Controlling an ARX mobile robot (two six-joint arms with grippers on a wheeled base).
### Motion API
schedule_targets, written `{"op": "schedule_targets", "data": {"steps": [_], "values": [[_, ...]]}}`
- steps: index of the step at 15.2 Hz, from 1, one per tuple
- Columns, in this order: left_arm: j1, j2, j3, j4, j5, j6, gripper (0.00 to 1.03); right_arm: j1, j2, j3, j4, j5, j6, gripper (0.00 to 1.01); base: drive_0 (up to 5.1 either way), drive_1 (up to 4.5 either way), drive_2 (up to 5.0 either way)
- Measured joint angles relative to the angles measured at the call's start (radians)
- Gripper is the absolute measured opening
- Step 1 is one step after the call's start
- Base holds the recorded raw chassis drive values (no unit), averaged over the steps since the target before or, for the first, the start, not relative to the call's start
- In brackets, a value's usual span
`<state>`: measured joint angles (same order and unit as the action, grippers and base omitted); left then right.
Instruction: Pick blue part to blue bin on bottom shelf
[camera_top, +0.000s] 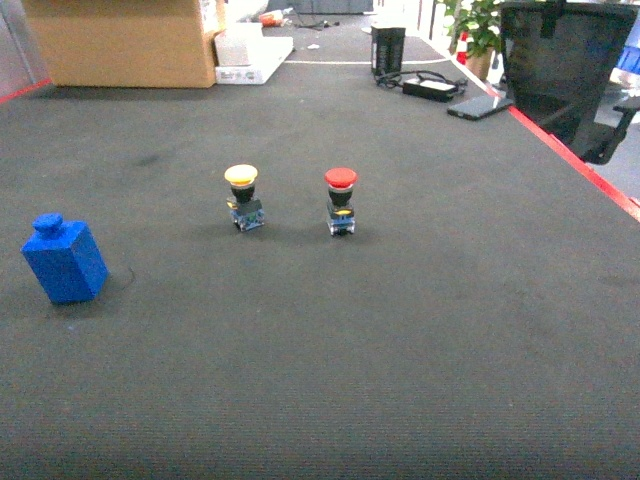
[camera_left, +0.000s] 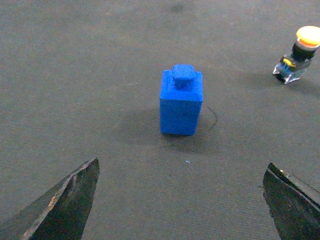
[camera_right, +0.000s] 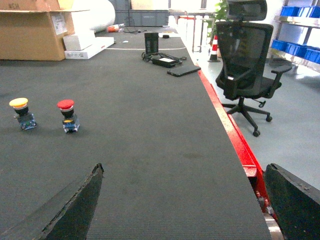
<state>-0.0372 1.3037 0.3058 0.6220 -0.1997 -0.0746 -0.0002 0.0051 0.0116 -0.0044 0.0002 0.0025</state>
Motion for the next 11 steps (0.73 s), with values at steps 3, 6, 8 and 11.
{"op": "schedule_targets", "data": {"steps": [3,6,8,11], "values": [[0.031,0.341,0.171,0.050,0.043,-0.004,0.98,0.000,0.000,0.000,0.000,0.000,0.000,0.98,0.0,0.00,0.0],[0.050,0.508,0.309,0.023,0.075,-0.005,0.98,0.000,0.000,0.000,0.000,0.000,0.000,0.98,0.0,0.00,0.0],[0.063,0.589,0.389,0.012,0.089,-0.006,0.98,0.000,0.000,0.000,0.000,0.000,0.000,0.98,0.0,0.00,0.0],[0.082,0.706,0.506,0.005,0.129,-0.005,0.98,0.000,0.000,0.000,0.000,0.000,0.000,0.98,0.0,0.00,0.0]]}}
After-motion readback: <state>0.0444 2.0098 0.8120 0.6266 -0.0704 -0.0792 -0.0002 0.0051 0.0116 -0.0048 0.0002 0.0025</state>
